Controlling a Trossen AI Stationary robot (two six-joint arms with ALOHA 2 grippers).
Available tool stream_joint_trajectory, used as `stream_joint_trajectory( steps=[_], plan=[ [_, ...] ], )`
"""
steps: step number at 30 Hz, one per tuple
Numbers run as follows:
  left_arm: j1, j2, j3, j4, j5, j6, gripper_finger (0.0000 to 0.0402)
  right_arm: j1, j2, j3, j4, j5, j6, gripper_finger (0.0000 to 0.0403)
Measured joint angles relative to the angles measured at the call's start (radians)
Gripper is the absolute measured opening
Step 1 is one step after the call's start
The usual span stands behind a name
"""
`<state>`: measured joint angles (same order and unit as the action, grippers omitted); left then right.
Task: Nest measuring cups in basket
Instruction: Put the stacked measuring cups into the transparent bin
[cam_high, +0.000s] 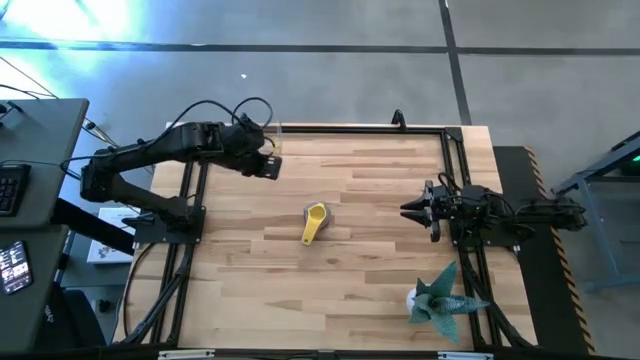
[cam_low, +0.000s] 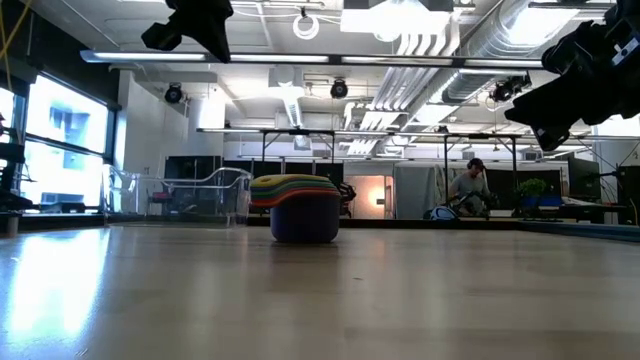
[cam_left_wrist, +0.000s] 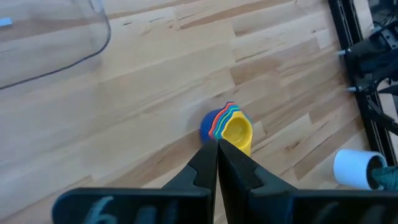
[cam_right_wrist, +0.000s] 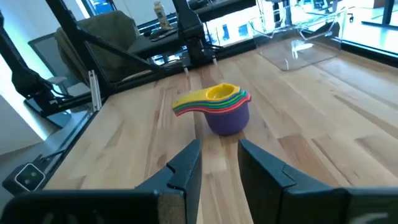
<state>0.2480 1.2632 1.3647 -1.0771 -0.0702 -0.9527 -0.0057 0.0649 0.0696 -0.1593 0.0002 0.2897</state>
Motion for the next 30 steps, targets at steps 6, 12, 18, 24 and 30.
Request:
stream_joint_trajectory(
  steps=[6,12,18,24,30],
  plan=[
    [-0.067,0.052,0.0,0.105,-0.029,-0.079,0.0003,-0.001,0.001,0.0,0.0,0.003,0.0,0.0096],
    [-0.134,0.106,0.0,0.221,-0.032,-0.12,0.0003,-0.001,0.001,0.0,-0.001,0.003,0.001,0.0096],
    [-0.19,0.139,0.0,0.279,-0.031,-0.141,0.0003,-0.001,0.001,0.0,-0.001,0.003,-0.002,0.0096],
    [-0.242,0.149,0.0,0.303,-0.04,-0.143,0.0001,-0.001,0.001,0.0,-0.002,0.003,-0.002,0.0096],
    [-0.293,0.15,0.0,0.362,-0.089,-0.121,0.0,-0.001,0.001,0.0,-0.002,0.003,-0.002,0.0096]
  ],
)
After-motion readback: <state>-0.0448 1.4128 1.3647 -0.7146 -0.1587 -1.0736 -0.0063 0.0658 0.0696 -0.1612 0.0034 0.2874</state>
